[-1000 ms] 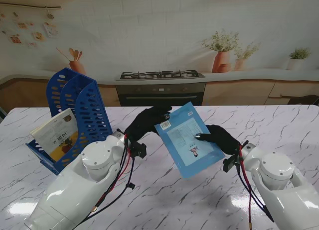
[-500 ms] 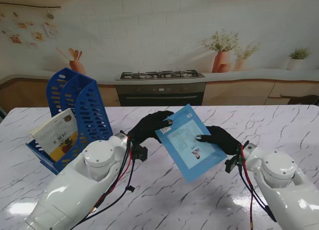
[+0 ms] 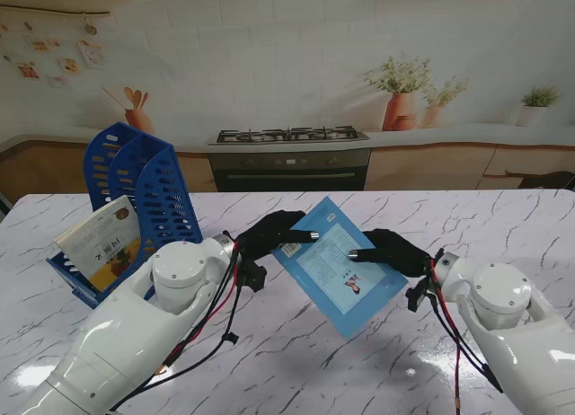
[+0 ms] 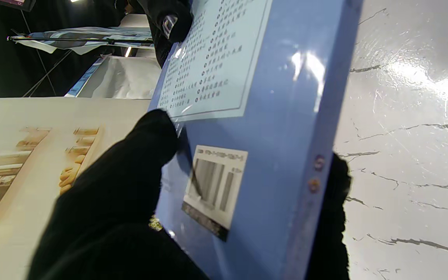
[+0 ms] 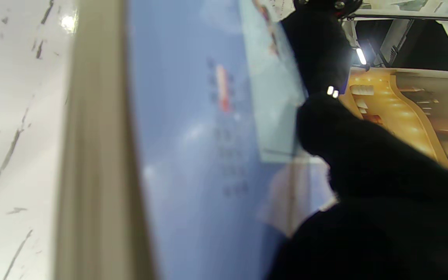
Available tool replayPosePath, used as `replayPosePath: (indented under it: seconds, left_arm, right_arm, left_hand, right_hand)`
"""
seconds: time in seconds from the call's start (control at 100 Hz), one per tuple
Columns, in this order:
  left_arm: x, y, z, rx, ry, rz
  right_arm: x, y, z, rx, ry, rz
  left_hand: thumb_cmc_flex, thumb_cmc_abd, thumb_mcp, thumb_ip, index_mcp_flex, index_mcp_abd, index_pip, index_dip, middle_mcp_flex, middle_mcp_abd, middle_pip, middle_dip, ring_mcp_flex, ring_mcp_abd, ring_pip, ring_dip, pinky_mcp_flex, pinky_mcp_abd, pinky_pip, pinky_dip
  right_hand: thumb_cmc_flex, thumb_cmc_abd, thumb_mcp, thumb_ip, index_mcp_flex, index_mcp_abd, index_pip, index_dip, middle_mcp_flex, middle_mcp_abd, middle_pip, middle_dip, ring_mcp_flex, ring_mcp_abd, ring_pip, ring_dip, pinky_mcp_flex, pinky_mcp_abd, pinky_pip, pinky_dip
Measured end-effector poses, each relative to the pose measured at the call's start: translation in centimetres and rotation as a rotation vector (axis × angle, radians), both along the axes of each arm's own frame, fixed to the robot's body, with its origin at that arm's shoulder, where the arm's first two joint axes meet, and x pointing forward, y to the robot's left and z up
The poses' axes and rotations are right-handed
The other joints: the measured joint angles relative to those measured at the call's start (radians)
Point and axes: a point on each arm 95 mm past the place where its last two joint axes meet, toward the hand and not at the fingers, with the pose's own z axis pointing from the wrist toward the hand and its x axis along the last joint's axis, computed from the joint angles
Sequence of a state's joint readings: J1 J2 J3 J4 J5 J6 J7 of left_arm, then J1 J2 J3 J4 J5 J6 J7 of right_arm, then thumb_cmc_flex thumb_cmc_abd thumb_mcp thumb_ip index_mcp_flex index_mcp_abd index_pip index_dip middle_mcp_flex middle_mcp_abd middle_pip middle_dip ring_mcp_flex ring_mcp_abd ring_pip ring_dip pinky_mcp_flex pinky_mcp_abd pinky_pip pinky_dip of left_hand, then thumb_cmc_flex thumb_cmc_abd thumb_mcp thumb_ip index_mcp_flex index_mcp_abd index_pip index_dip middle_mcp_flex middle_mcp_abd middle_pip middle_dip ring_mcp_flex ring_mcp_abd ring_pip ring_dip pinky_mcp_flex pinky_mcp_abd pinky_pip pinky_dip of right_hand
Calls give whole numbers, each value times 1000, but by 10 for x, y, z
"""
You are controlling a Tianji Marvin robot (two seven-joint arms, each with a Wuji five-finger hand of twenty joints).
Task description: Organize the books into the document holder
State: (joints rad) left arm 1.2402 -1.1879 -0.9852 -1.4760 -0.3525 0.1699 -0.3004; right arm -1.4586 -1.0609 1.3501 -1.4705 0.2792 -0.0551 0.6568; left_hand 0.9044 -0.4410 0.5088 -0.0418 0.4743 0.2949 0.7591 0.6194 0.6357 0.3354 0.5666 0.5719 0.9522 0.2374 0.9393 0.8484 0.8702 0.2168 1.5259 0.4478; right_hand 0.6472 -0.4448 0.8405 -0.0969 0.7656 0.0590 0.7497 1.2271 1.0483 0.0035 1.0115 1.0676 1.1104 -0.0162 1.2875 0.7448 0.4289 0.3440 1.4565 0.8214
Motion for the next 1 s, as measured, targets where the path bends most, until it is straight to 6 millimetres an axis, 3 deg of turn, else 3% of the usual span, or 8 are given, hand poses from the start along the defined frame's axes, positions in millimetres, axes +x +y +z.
replayPosePath:
  seconds: [0.09, 0.23, 0.34, 0.39, 0.49, 0.55, 0.63, 1.0]
  left_arm:
    - [0, 0, 0, -22, 11, 3]
    - [1, -1, 0, -78, -13, 17]
    - [0, -2, -2, -82, -38, 76]
    - [-2, -2, -2, -81, -42, 77]
    - [-6, -1, 2, -82, -60, 76]
    - [-8, 0, 5, -91, -71, 77]
    - [-12, 3, 12, -99, -88, 79]
    - [-37, 45, 64, 21, -216, 147]
  right_arm:
    - [1, 0, 1, -20, -13, 2]
    - [3, 0, 2, -40, -41, -33]
    - [4, 2, 3, -23, -57, -88]
    - [3, 1, 3, -15, -54, -90]
    - [1, -1, 2, -3, -50, -84]
    - [1, -3, 3, 5, -54, -92]
    - [2, -7, 4, 20, -68, -132]
    - [4, -22, 19, 18, -119, -311]
  left_hand:
    - [93, -60, -25, -11, 9, -70, 274, 49, 200, -44, -31, 192, 87, -48, 47, 22, 96, -42, 52, -93]
    - [55, -158, 127, -11, 19, -72, 343, 150, 370, -113, -159, 243, 141, -50, 20, 20, 148, -51, 119, -54]
    - [39, -221, 181, -12, 53, -135, 361, 276, 436, -186, -173, 247, 168, -50, 16, 23, 169, -51, 139, 1]
    - [30, -232, 198, -13, 62, -152, 361, 320, 448, -213, -175, 271, 169, -50, 16, 23, 169, -51, 145, 14]
    - [29, -261, 215, -13, 82, -161, 363, 397, 471, -228, -187, 318, 171, -50, 30, 23, 171, -51, 151, 28]
    - [29, -270, 219, -13, 87, -162, 369, 411, 472, -229, -188, 333, 171, -50, 42, 23, 171, -51, 157, 31]
    - [29, -271, 219, -14, 87, -164, 375, 424, 472, -237, -188, 345, 171, -50, 45, 23, 171, -51, 158, 37]
    - [28, -273, 219, -14, 90, -172, 386, 464, 472, -241, -177, 370, 171, -50, 58, 23, 172, -52, 166, 43]
  right_hand:
    - [0, 5, -4, 0, -1, 0, 0, 0, -8, 1, 0, 0, -5, 0, -1, 0, -12, 0, -7, 0]
    - [0, 9, -10, 0, -3, -16, 0, -33, -11, 1, -50, -24, -14, 0, -81, -1, -30, 0, -47, 0]
    - [12, -24, -9, -2, -3, -33, -2, -224, -22, 12, -208, -165, -72, 26, -294, -69, -63, 0, -102, -12]
    - [13, -35, -1, -2, -40, -57, 30, -408, -72, 22, -332, -240, -121, 46, -408, -102, -93, 0, -149, -26]
    - [13, -31, -42, -1, -129, -122, 8, -580, -150, 39, -457, -393, -184, 69, -588, -157, -145, 0, -239, -76]
    - [-69, 34, -139, 23, -131, -119, -220, -563, -228, 56, -548, -505, -253, 88, -747, -212, -202, 0, -321, -118]
    - [-153, 64, -227, 25, -176, -81, -358, -553, -297, 70, -632, -567, -319, 111, -871, -260, -263, 1, -411, -153]
    - [-209, 74, -288, 25, -183, -69, -421, -553, -336, 72, -732, -615, -393, 125, -1034, -300, -344, 1, -559, -189]
